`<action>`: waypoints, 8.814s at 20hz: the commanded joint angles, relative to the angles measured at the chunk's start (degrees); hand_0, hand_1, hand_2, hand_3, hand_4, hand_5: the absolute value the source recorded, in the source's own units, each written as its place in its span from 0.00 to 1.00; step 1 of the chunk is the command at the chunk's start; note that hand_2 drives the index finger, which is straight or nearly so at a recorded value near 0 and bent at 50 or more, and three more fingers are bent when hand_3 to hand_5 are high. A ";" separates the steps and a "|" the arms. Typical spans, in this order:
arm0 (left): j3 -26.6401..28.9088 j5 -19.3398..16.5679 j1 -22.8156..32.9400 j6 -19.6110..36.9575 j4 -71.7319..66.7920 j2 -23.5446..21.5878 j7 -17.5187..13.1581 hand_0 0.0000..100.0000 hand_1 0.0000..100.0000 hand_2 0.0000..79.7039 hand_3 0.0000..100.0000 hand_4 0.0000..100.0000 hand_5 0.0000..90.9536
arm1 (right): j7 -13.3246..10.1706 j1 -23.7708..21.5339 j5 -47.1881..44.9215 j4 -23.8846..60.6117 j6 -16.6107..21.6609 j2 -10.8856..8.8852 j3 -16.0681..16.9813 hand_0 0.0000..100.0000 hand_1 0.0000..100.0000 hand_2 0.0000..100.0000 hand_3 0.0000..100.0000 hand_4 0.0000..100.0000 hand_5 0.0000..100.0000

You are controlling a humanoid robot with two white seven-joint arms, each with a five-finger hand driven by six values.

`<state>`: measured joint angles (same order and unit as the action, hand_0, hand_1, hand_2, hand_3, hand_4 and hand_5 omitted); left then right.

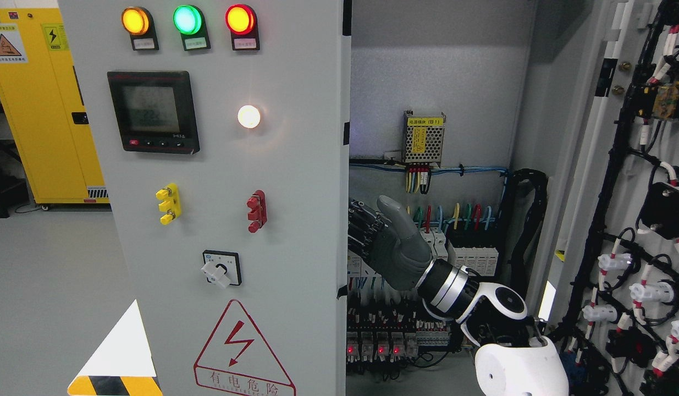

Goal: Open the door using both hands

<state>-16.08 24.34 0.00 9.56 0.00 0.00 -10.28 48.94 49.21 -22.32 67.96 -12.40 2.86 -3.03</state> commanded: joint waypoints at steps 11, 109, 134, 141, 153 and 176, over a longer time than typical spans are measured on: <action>0.00 0.00 -0.97 0.02 1.58 1.50 0.00 0.00 0.00 0.00 0.00 0.00 0.00 | -0.60 -7.73 -3.16 12.46 -0.26 -2.16 -8.83 0.26 0.00 0.00 0.00 0.00 0.00; 0.00 0.00 -1.32 0.02 1.50 1.41 0.00 0.00 0.00 0.00 0.00 0.00 0.00 | -12.29 -12.56 -8.97 21.25 -0.53 5.84 -43.11 0.27 0.00 0.00 0.00 0.00 0.00; 0.26 0.18 -1.32 0.02 1.58 1.58 0.00 0.00 0.00 0.00 0.00 0.00 0.00 | -21.78 -49.55 -8.89 27.84 10.27 -8.21 -16.22 0.26 0.00 0.00 0.00 0.00 0.00; 0.17 0.09 -1.32 0.02 1.58 1.58 0.00 0.00 0.00 0.00 0.00 0.00 0.00 | -21.96 -60.54 -8.97 21.35 17.92 -10.07 -10.96 0.27 0.00 0.00 0.00 0.00 0.00; 0.17 0.18 -1.32 0.02 1.58 1.84 0.00 0.00 0.00 0.00 0.00 0.00 0.00 | -21.52 -68.90 -9.68 -8.87 22.33 -9.72 -4.46 0.26 0.00 0.00 0.00 0.00 0.00; -0.09 -0.09 -1.32 0.02 0.79 2.20 0.70 0.00 0.00 0.00 0.00 0.00 0.00 | -40.12 -60.47 -0.75 -54.34 22.24 -9.19 -2.25 0.27 0.00 0.00 0.00 0.00 0.00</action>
<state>-15.95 24.34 0.00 9.54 0.00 2.03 -9.77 15.45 -13.22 -29.41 29.73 10.01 -6.31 -6.27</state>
